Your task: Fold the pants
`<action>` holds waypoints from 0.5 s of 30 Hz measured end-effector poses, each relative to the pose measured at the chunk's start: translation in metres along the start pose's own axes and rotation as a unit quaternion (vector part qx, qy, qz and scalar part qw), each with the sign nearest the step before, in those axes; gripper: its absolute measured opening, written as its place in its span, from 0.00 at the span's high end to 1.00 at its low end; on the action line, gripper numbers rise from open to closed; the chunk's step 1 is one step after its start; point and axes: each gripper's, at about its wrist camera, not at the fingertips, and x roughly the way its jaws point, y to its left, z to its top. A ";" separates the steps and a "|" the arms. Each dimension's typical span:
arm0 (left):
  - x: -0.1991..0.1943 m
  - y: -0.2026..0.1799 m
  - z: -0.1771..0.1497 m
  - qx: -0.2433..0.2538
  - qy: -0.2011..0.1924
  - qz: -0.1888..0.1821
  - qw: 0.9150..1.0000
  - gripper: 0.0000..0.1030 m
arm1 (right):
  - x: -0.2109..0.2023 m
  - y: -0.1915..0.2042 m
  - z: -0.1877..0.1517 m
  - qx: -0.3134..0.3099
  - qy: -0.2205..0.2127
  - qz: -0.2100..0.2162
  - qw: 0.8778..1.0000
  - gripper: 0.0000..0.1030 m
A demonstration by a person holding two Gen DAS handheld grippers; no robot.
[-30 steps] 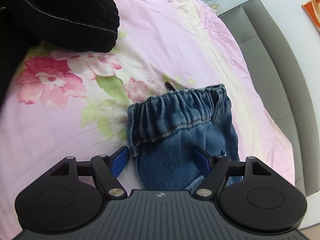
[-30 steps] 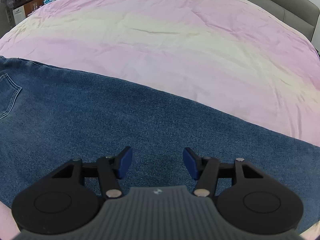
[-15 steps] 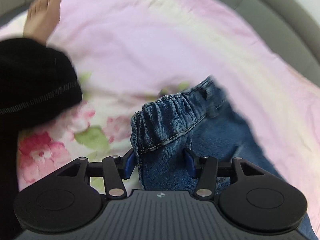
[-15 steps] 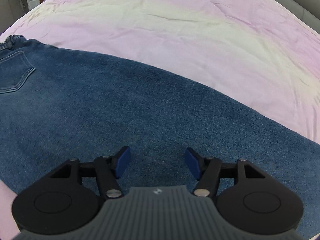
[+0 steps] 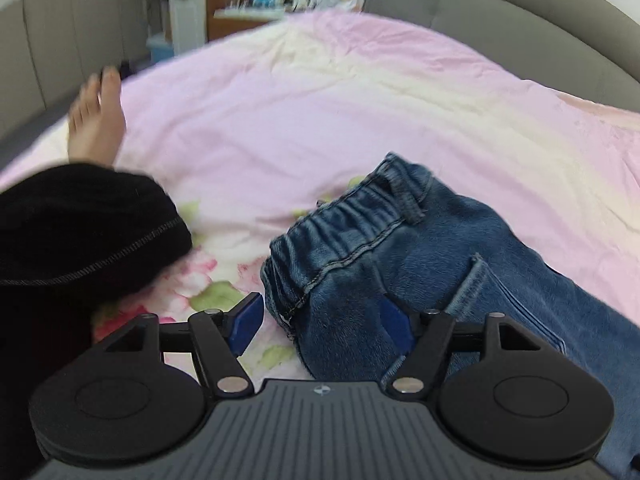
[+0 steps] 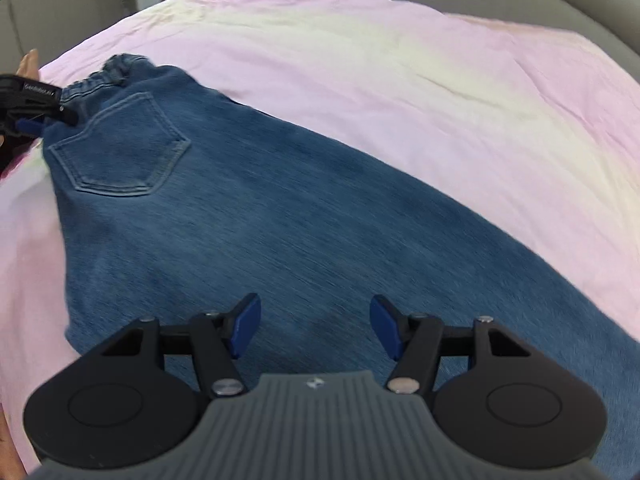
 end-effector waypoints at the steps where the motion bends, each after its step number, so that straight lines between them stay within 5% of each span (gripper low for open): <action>1: -0.009 -0.006 -0.001 0.009 -0.011 0.002 1.000 0.22 | 0.001 0.000 0.004 0.000 0.000 0.000 1.000 0.44; 7: -0.052 -0.050 -0.019 0.060 -0.001 -0.084 0.995 0.23 | -0.023 -0.032 -0.013 0.057 0.003 -0.020 0.998 0.43; 15: -0.082 -0.130 -0.062 0.114 0.030 -0.181 0.976 0.28 | -0.087 -0.129 -0.093 0.181 0.013 -0.094 0.979 0.41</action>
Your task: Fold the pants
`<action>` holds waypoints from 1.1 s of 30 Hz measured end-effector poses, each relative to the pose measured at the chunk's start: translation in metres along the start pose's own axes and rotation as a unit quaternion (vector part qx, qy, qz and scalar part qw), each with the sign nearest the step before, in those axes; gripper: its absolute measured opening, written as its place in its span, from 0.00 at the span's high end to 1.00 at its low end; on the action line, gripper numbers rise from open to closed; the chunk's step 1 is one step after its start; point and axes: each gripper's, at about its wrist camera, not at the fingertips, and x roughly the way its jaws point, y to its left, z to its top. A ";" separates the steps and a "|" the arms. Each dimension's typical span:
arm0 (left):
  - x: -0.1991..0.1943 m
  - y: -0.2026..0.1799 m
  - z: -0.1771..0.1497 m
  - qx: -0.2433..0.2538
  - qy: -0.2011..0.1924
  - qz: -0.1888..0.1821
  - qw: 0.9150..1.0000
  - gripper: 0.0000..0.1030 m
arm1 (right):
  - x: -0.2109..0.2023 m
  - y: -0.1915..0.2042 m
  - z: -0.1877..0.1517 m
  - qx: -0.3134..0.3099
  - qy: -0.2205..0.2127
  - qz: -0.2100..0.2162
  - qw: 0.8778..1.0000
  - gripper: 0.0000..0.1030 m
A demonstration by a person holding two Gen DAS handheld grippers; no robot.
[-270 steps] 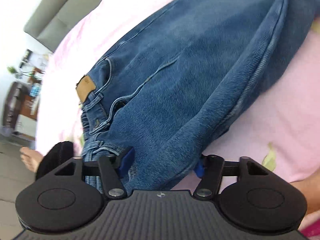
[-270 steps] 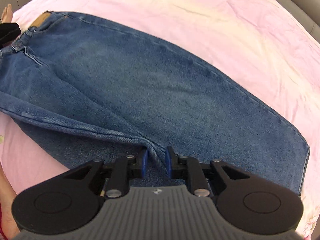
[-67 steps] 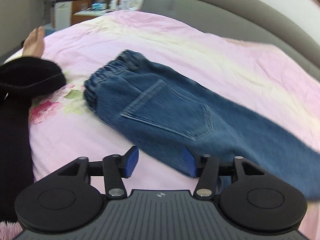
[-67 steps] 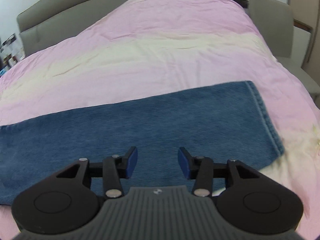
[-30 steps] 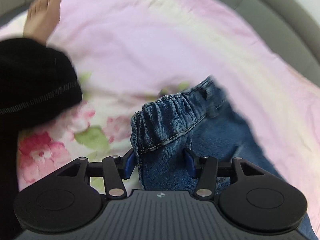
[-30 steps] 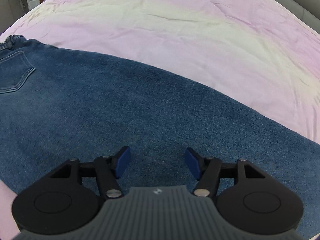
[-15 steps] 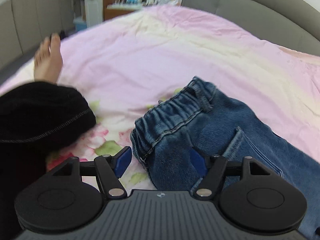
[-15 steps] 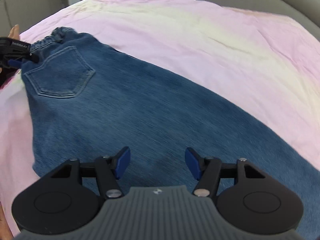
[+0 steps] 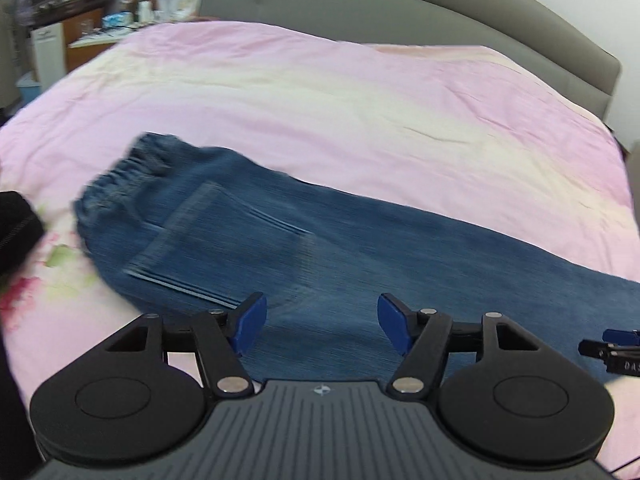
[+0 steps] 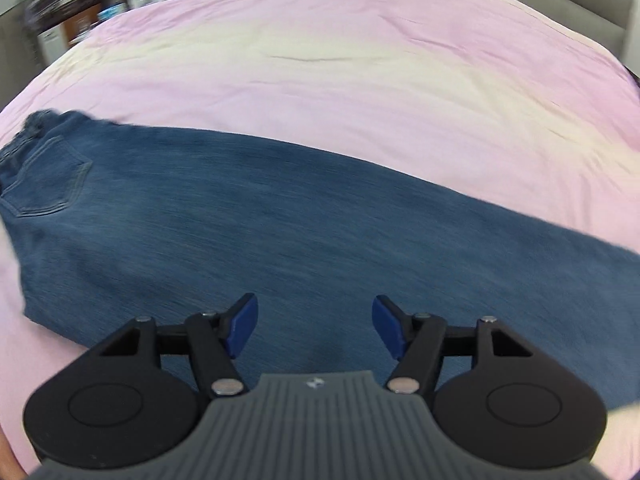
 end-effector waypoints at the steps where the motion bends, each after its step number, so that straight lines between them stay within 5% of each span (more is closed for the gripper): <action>1: 0.002 -0.011 -0.003 0.006 0.005 -0.012 1.000 0.28 | -0.005 -0.017 -0.005 0.017 0.001 -0.009 1.000 0.41; 5: 0.009 -0.058 -0.014 0.045 0.016 -0.054 0.997 0.29 | -0.025 -0.081 -0.026 0.091 0.000 -0.028 0.995 0.41; 9: 0.019 -0.098 -0.023 0.066 0.032 -0.100 0.992 0.50 | -0.040 -0.135 -0.046 0.162 -0.012 -0.035 0.986 0.41; 14: 0.036 -0.142 -0.035 0.065 0.056 -0.158 0.984 0.59 | -0.044 -0.193 -0.073 0.293 -0.024 0.002 0.956 0.41; 21: 0.064 -0.206 -0.047 0.093 0.095 -0.180 0.975 0.65 | -0.039 -0.256 -0.109 0.410 -0.035 0.027 0.911 0.45; 33: 0.108 -0.275 -0.062 0.134 0.129 -0.204 0.961 0.71 | -0.004 -0.331 -0.152 0.512 -0.053 0.041 0.856 0.54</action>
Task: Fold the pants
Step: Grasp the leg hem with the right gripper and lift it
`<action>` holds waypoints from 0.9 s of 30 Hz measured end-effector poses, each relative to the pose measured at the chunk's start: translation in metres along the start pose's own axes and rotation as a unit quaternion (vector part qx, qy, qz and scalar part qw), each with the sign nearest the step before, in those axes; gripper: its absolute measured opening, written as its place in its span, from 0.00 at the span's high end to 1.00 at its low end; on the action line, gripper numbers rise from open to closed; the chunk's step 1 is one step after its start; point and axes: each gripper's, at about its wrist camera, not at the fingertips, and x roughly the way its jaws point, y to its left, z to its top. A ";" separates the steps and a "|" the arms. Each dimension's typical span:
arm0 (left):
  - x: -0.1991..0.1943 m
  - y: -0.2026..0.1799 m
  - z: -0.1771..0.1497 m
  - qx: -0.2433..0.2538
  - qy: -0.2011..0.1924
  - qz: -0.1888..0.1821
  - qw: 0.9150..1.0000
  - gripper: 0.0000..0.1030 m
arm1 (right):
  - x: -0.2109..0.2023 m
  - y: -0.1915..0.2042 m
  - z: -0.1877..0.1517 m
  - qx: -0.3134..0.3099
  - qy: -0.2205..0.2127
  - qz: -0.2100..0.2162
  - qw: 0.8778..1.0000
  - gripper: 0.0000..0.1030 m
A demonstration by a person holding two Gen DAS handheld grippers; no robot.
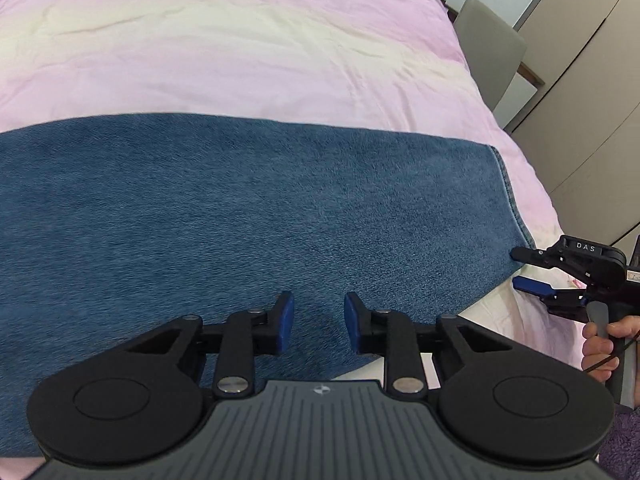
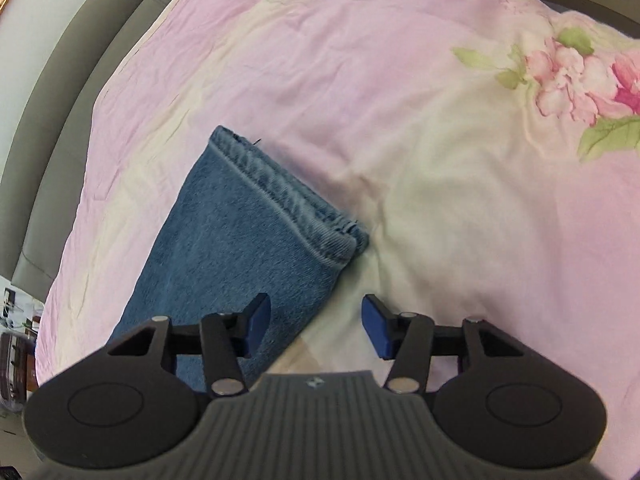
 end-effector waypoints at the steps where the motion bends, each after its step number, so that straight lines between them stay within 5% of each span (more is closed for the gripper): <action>1: 0.006 -0.002 0.001 0.000 0.004 0.002 1.000 0.71 | 0.003 -0.003 0.003 0.007 0.000 0.007 1.000 0.54; 10: 0.033 0.004 0.005 0.010 0.026 0.029 0.999 0.78 | 0.034 0.000 0.010 0.014 -0.026 0.033 0.999 0.56; 16: 0.034 0.013 0.000 0.010 0.027 0.016 0.999 0.82 | 0.018 0.006 0.018 0.025 -0.040 0.043 0.998 0.88; 23: 0.026 -0.002 -0.005 0.061 0.012 0.038 0.997 0.82 | -0.048 0.090 0.022 -0.070 -0.065 0.072 0.993 0.91; 27: -0.011 0.002 -0.017 0.060 -0.019 0.024 0.998 0.80 | -0.079 0.154 0.012 -0.132 -0.081 0.080 0.985 0.91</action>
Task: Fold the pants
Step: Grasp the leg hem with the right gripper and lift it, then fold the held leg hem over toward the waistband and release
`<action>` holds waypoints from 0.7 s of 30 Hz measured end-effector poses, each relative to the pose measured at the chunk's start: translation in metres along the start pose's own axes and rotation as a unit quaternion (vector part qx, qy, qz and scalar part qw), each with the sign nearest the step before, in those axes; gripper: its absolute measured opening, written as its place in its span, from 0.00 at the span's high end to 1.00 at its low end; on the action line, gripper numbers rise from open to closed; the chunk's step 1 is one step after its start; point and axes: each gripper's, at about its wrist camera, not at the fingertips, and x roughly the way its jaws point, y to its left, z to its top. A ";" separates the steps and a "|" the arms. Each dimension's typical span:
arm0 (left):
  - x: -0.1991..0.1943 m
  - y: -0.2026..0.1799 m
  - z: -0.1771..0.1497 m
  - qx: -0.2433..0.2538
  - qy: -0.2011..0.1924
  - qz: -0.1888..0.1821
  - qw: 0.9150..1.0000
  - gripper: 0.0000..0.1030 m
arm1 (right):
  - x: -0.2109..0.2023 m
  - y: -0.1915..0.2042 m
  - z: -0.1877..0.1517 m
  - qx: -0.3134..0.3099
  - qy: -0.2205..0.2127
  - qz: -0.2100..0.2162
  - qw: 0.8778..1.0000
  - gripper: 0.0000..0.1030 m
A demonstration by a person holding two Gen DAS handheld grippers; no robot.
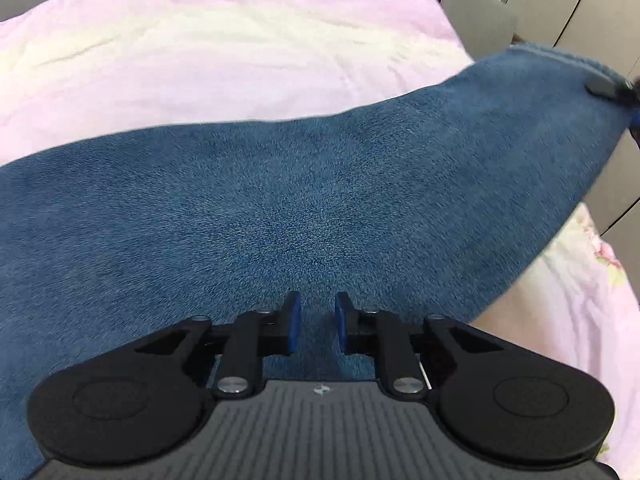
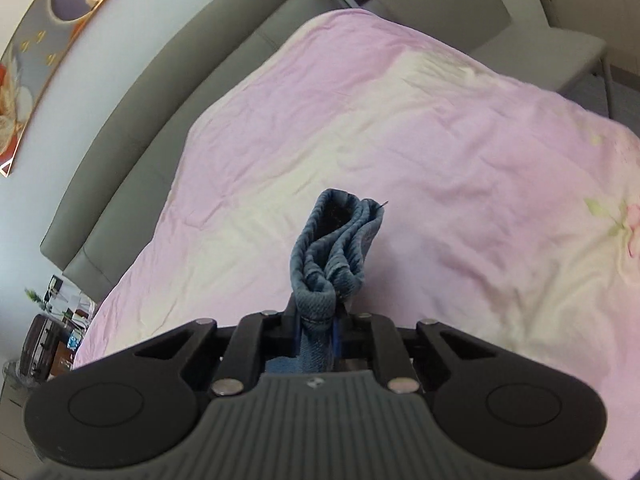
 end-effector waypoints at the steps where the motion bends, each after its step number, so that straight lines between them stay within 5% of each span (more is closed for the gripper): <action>1: -0.011 0.003 -0.005 -0.002 -0.011 -0.005 1.000 0.80 | -0.005 0.017 0.000 -0.017 -0.002 0.002 1.000 0.91; 10: -0.102 0.074 -0.039 -0.058 -0.060 0.020 0.996 0.79 | -0.004 0.171 -0.042 -0.152 0.010 0.039 0.988 0.91; 21: -0.185 0.206 -0.073 -0.159 -0.100 0.069 0.980 0.79 | 0.063 0.300 -0.186 -0.292 0.122 0.047 0.948 0.89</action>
